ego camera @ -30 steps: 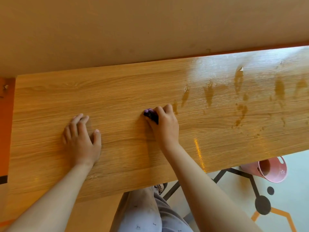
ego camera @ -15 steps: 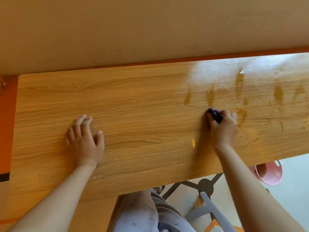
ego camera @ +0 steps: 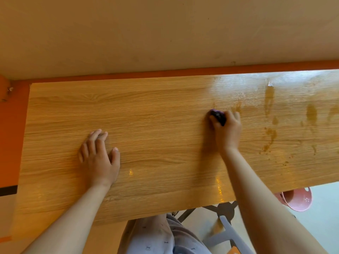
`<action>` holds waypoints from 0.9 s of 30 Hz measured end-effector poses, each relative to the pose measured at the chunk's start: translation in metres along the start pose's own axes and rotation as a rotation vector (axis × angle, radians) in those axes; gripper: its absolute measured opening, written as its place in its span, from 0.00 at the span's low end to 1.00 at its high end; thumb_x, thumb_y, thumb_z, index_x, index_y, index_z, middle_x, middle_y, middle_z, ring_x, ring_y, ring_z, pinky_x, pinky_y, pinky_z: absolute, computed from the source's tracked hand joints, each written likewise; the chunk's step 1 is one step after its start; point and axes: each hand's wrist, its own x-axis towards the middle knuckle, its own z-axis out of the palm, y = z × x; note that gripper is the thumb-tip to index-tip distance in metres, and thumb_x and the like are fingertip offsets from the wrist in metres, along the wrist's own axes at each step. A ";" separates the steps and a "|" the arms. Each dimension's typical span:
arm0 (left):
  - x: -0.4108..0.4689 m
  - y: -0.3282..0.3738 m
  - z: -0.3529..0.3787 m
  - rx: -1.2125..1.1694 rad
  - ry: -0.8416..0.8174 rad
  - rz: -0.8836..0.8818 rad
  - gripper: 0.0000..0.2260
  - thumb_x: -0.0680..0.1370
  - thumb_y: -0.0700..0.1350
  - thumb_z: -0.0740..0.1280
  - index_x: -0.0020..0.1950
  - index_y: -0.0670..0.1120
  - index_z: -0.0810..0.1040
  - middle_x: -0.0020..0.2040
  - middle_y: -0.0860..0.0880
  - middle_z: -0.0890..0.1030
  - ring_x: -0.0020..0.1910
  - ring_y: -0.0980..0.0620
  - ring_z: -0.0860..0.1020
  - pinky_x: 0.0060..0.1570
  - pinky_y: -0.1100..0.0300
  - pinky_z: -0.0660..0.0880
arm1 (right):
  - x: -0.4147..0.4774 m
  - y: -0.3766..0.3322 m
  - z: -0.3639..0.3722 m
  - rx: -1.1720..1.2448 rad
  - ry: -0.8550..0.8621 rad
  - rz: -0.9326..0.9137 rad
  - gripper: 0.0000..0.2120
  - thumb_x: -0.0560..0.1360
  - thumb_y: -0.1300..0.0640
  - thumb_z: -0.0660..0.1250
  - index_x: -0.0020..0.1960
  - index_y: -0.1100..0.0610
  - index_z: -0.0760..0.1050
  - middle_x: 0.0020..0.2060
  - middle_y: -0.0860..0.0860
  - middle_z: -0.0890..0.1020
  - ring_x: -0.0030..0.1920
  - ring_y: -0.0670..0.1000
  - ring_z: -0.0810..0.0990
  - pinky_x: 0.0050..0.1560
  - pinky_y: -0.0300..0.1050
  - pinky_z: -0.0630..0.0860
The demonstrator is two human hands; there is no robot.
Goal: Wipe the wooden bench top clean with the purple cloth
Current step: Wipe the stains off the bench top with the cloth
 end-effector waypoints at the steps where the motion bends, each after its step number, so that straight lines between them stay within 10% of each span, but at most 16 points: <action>1: 0.000 0.000 0.000 -0.001 -0.004 -0.001 0.22 0.73 0.51 0.58 0.64 0.42 0.72 0.69 0.44 0.70 0.66 0.40 0.67 0.61 0.44 0.63 | 0.009 0.011 -0.011 0.000 0.024 0.049 0.13 0.73 0.53 0.71 0.52 0.61 0.77 0.51 0.59 0.75 0.48 0.58 0.76 0.46 0.39 0.65; 8: 0.001 0.002 -0.001 -0.024 -0.013 -0.023 0.23 0.73 0.51 0.57 0.64 0.42 0.72 0.68 0.44 0.71 0.68 0.40 0.66 0.62 0.43 0.62 | 0.028 0.049 -0.046 -0.176 0.121 0.244 0.14 0.75 0.54 0.68 0.56 0.62 0.75 0.56 0.59 0.74 0.53 0.60 0.75 0.53 0.47 0.69; 19: 0.001 0.002 -0.001 -0.006 -0.028 -0.031 0.23 0.73 0.52 0.57 0.65 0.42 0.72 0.69 0.44 0.71 0.69 0.40 0.66 0.63 0.43 0.63 | 0.000 -0.055 0.043 0.068 -0.163 -0.214 0.12 0.73 0.53 0.71 0.51 0.60 0.77 0.47 0.51 0.74 0.43 0.49 0.74 0.42 0.41 0.69; 27: -0.002 0.002 -0.005 -0.001 -0.069 -0.012 0.24 0.75 0.52 0.55 0.66 0.40 0.72 0.69 0.42 0.70 0.68 0.39 0.66 0.63 0.41 0.64 | 0.057 0.009 -0.010 0.016 -0.070 -0.027 0.13 0.74 0.54 0.70 0.52 0.62 0.76 0.50 0.56 0.75 0.45 0.52 0.73 0.44 0.42 0.67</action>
